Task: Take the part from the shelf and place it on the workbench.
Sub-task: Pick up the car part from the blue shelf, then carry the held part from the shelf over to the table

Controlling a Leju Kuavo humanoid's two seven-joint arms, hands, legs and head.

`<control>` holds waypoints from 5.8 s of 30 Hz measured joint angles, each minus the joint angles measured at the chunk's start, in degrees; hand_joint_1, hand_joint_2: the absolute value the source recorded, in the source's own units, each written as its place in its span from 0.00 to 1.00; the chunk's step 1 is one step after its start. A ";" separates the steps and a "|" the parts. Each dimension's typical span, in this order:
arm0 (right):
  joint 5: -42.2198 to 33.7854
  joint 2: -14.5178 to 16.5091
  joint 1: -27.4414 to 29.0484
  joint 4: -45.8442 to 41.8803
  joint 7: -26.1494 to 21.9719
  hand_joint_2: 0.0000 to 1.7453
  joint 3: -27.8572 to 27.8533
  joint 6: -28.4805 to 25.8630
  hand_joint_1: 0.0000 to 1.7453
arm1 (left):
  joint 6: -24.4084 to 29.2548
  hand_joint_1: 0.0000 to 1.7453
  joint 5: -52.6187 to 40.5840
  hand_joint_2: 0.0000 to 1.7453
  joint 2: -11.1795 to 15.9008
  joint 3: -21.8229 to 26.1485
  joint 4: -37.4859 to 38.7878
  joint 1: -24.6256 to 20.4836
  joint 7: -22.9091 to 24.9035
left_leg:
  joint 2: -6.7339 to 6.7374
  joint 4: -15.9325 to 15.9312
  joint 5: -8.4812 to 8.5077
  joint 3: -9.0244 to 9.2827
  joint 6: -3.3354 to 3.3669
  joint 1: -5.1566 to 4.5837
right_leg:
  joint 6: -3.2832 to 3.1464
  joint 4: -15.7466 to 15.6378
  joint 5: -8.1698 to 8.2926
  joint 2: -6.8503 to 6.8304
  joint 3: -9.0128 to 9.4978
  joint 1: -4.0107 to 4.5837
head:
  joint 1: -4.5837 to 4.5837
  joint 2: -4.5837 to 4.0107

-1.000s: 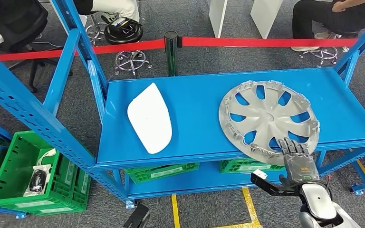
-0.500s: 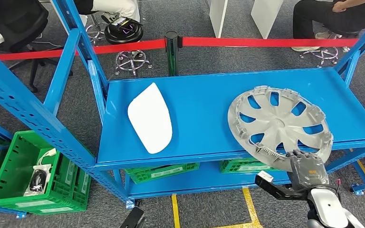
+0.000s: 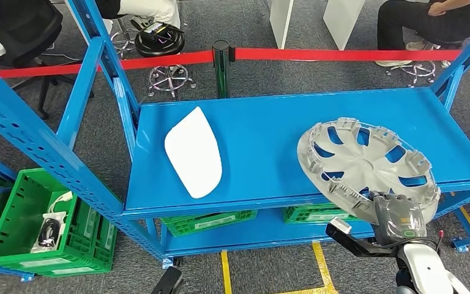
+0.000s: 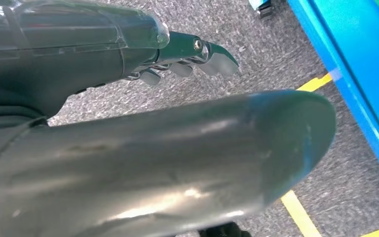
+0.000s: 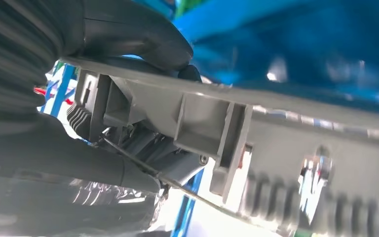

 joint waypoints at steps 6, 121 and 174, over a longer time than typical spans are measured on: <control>-10.66 2.17 4.31 -9.02 -7.96 1.00 -4.08 -20.38 1.00 | -0.30 0.00 4.37 1.00 -0.13 0.85 -0.07 -0.09 -8.24 | 0.01 0.00 0.00 -0.02 0.00 0.02 | -0.01 0.01 -0.03 -0.01 -0.01 0.02 | -0.01 0.00; -82.06 24.64 3.65 -33.77 -50.04 1.00 -6.48 -24.97 1.00 | 21.29 0.00 -4.09 1.00 -1.48 4.62 -5.20 -4.01 -16.16 | -0.22 -1.51 -2.33 4.89 -1.68 0.37 | -1.04 0.18 4.17 -0.76 -3.96 0.47 | -0.44 0.00; -83.73 24.51 -0.43 -29.53 -49.54 1.00 -2.92 -24.92 1.00 | 23.18 0.00 -52.41 1.00 -5.01 36.00 -4.98 -2.47 -12.24 | 0.77 2.54 0.81 -4.74 -1.30 -0.10 | -0.52 -1.00 -1.19 0.10 2.41 -0.28 | -4.09 0.00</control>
